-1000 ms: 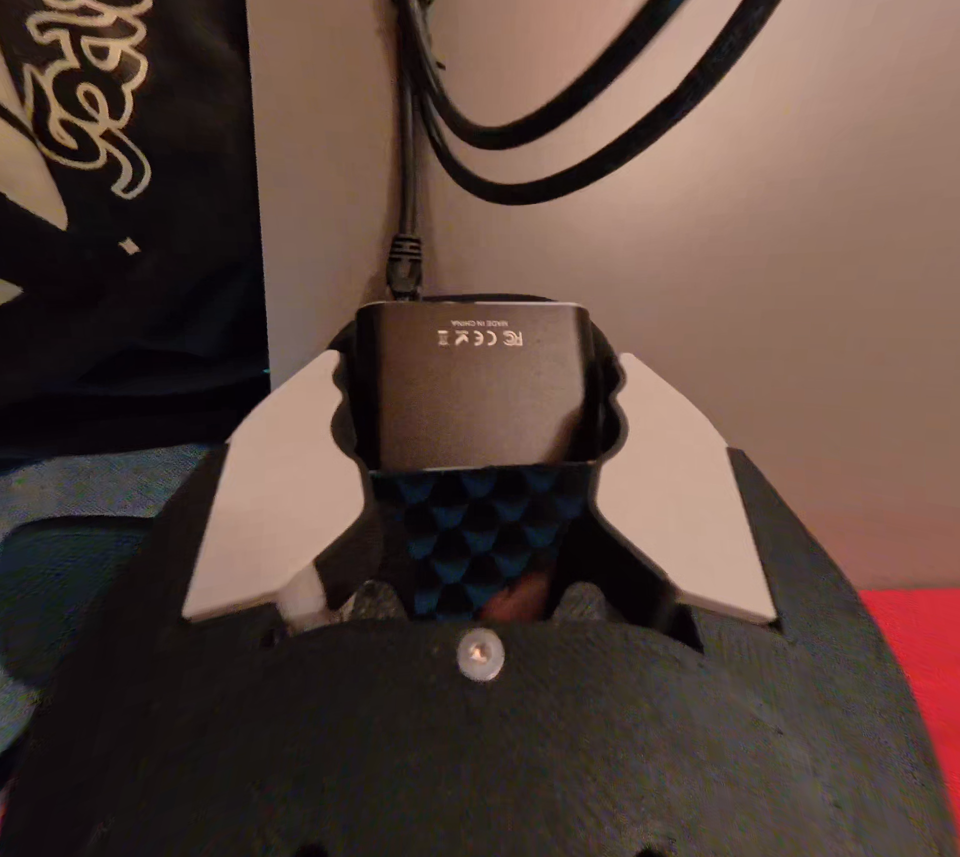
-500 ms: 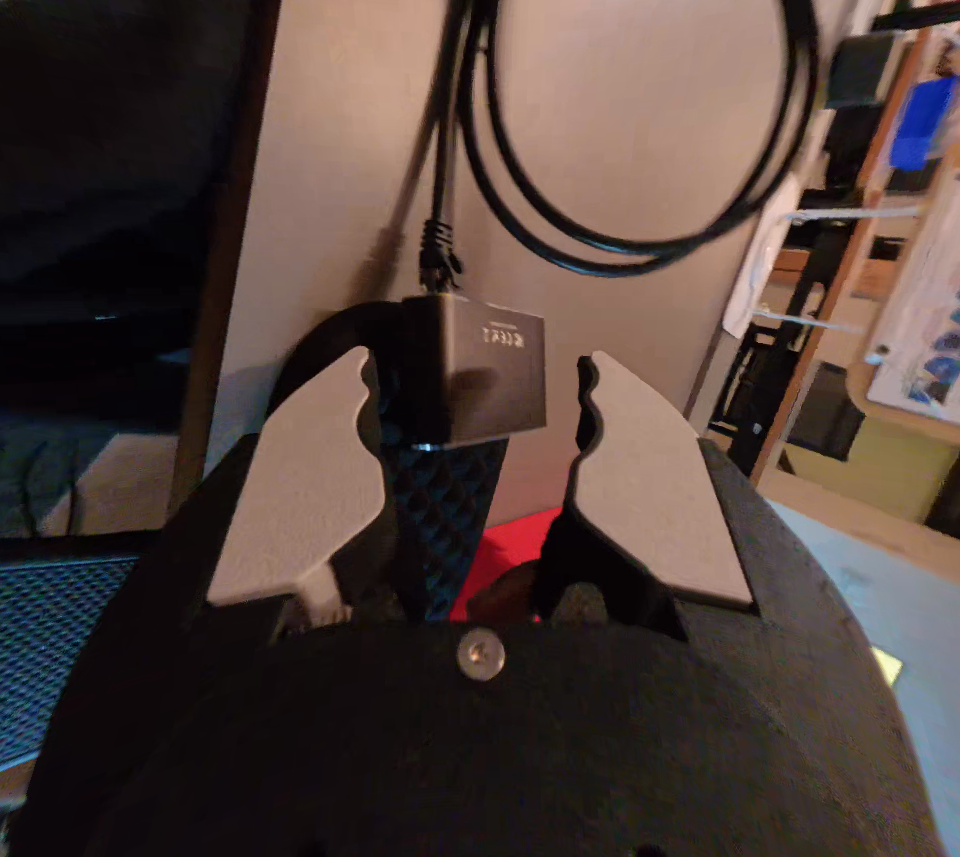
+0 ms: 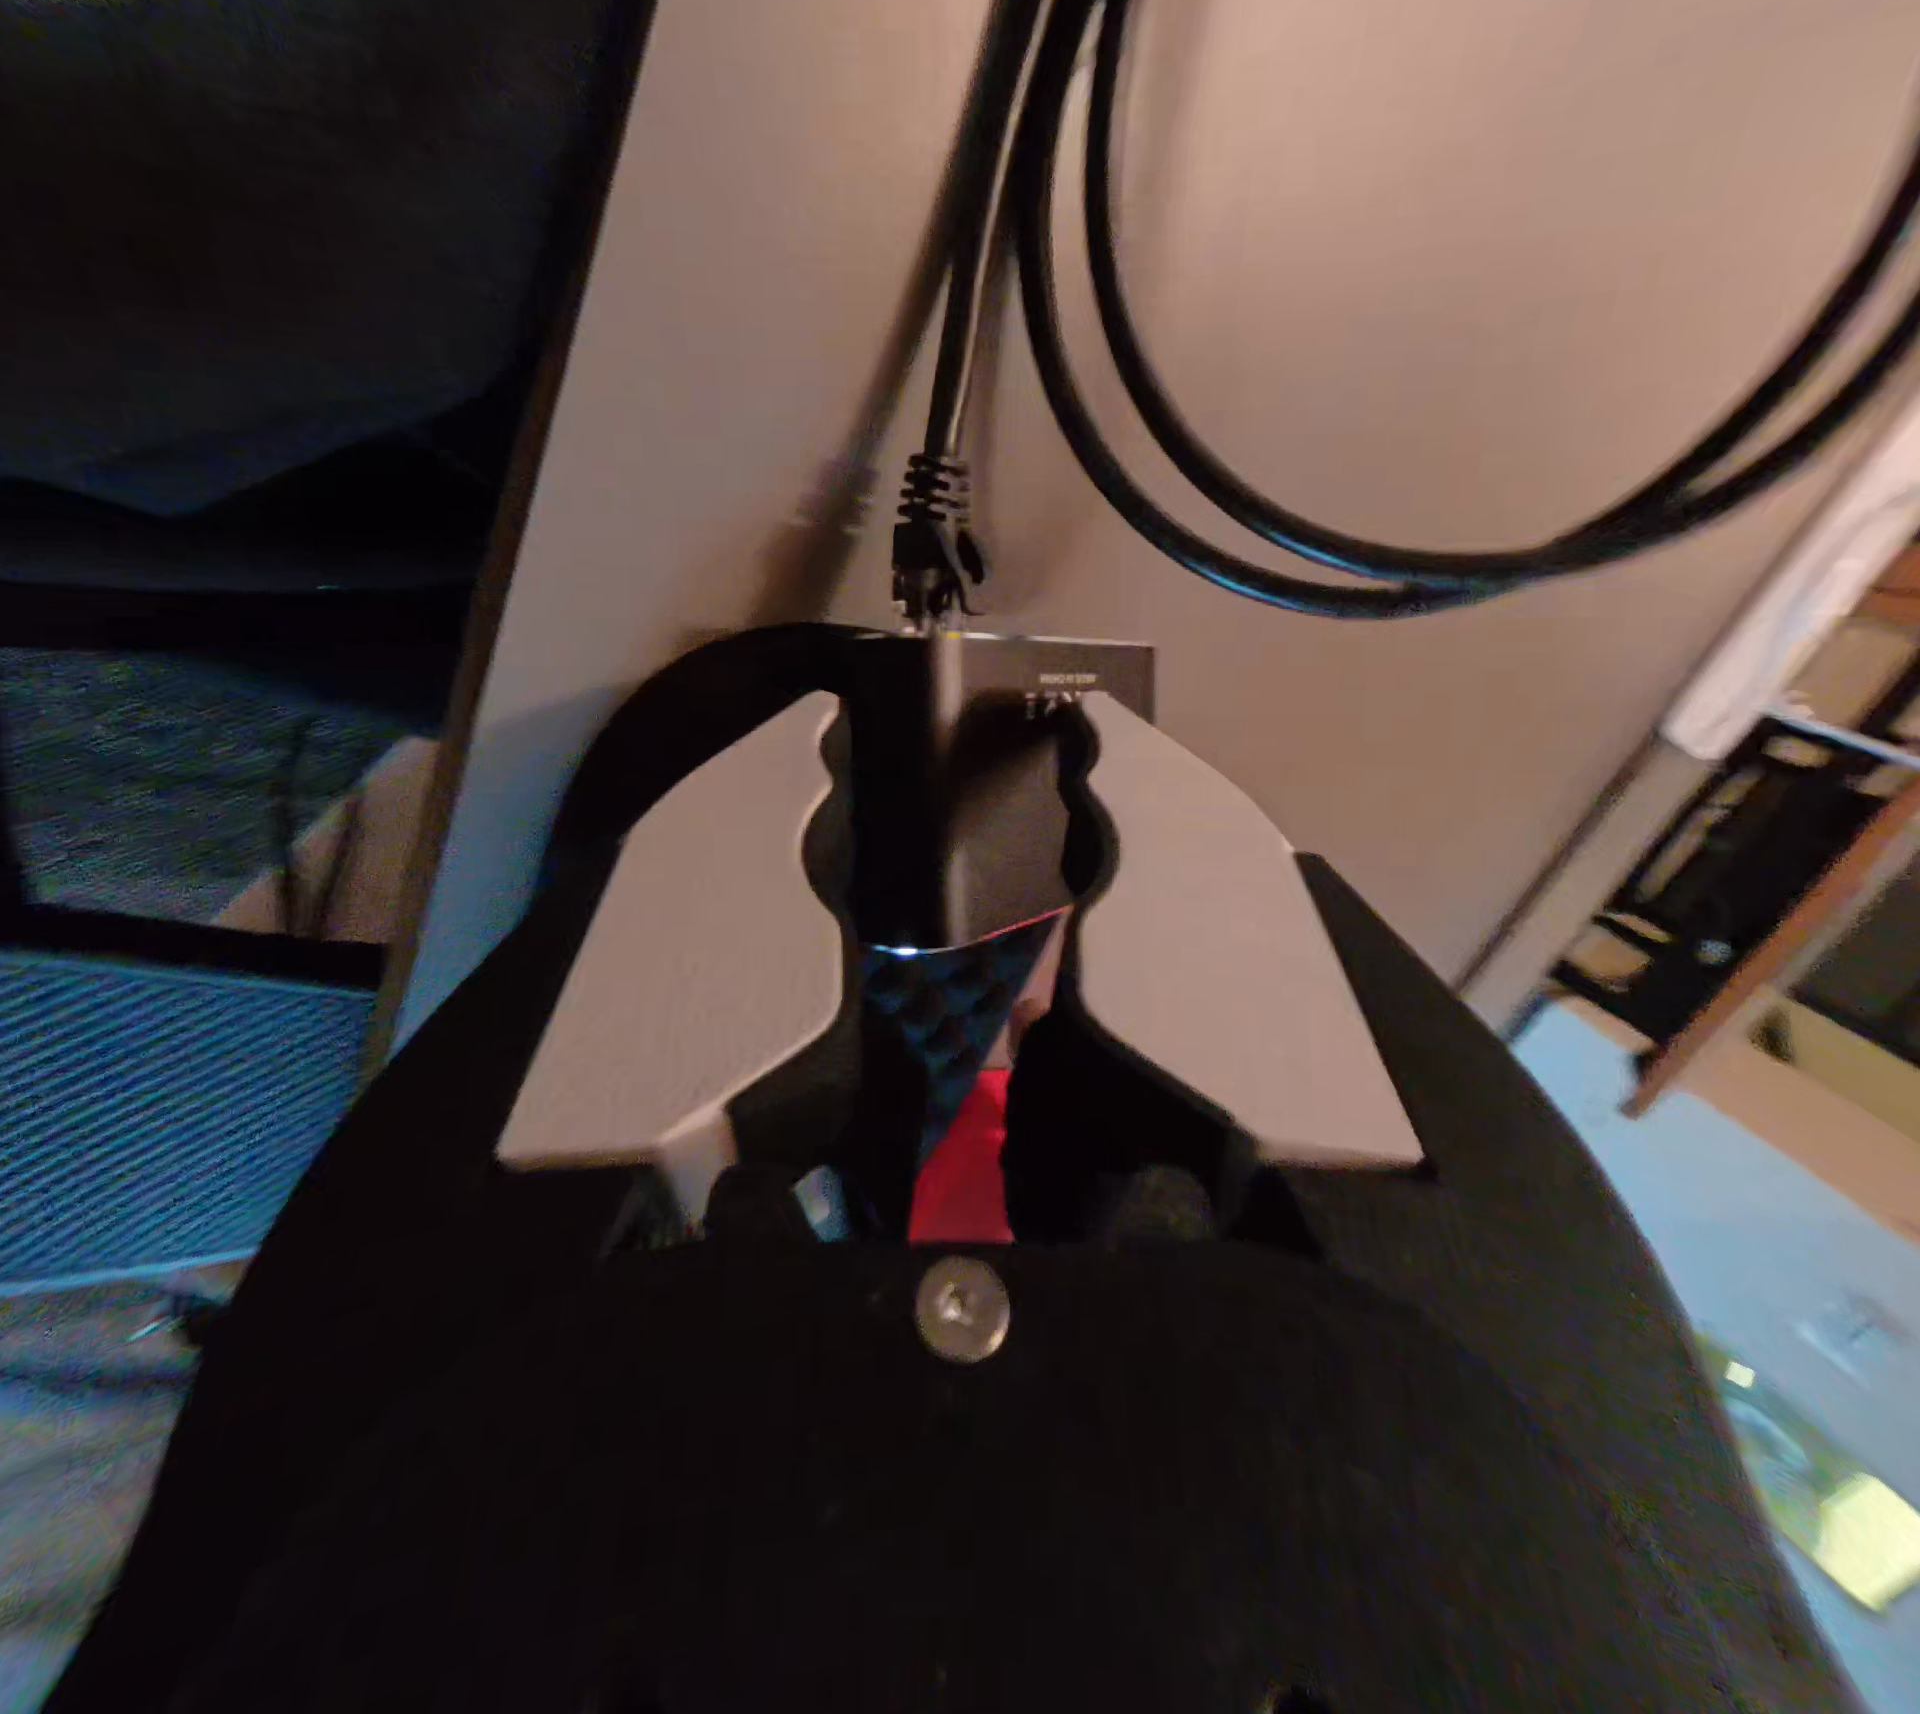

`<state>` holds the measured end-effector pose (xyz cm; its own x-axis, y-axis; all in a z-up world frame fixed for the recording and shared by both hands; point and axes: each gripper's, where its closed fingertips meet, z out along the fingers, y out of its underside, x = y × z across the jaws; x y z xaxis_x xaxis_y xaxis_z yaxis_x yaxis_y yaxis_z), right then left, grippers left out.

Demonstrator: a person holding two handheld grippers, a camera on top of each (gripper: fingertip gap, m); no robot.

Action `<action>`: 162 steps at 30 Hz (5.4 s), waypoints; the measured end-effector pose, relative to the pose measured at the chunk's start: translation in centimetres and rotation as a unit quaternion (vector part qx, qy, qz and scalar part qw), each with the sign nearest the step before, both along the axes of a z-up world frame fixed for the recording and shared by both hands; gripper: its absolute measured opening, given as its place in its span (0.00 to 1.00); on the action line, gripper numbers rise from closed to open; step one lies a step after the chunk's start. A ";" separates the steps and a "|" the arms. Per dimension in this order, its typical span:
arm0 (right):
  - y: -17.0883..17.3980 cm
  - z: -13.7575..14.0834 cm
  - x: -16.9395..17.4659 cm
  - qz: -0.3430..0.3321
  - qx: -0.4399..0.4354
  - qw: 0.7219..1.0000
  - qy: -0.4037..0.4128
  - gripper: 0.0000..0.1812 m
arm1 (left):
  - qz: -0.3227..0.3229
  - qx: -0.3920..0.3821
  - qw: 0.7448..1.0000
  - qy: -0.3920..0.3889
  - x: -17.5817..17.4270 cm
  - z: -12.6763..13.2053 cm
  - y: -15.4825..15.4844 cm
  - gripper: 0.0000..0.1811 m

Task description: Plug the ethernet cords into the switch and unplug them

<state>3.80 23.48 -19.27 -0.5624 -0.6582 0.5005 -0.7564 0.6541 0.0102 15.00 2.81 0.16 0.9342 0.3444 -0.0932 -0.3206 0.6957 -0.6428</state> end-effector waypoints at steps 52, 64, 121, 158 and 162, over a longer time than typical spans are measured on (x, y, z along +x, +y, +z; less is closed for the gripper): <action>-3.0 15.4 -1.7 -0.021 -0.692 0.661 -0.289 0.14 | 0.074 -0.073 0.989 -0.109 -4.2 -2.4 2.3 0.06; -8.1 14.3 2.7 0.054 -0.658 0.751 0.026 0.14 | 0.215 -0.212 0.953 0.001 -3.0 -4.0 6.9 0.06; -12.0 13.5 4.4 0.060 -0.604 0.766 0.210 0.18 | 0.184 -0.066 0.978 -0.074 -3.5 -4.3 8.0 0.06; 5.0 20.7 -15.3 -0.340 -0.630 0.692 0.089 0.14 | 0.233 -0.031 0.941 -0.243 -8.6 -6.5 3.7 0.18; 6.6 22.4 -13.9 -0.322 -0.622 0.699 0.147 0.14 | 0.232 -0.034 0.941 -0.244 -8.7 -6.5 3.8 0.17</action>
<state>-10.10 30.08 3.10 -0.2937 0.7302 0.6169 -0.3865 0.4995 -0.7753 6.33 6.61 -6.37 0.6227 0.7340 0.2711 -0.2348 0.5058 -0.8301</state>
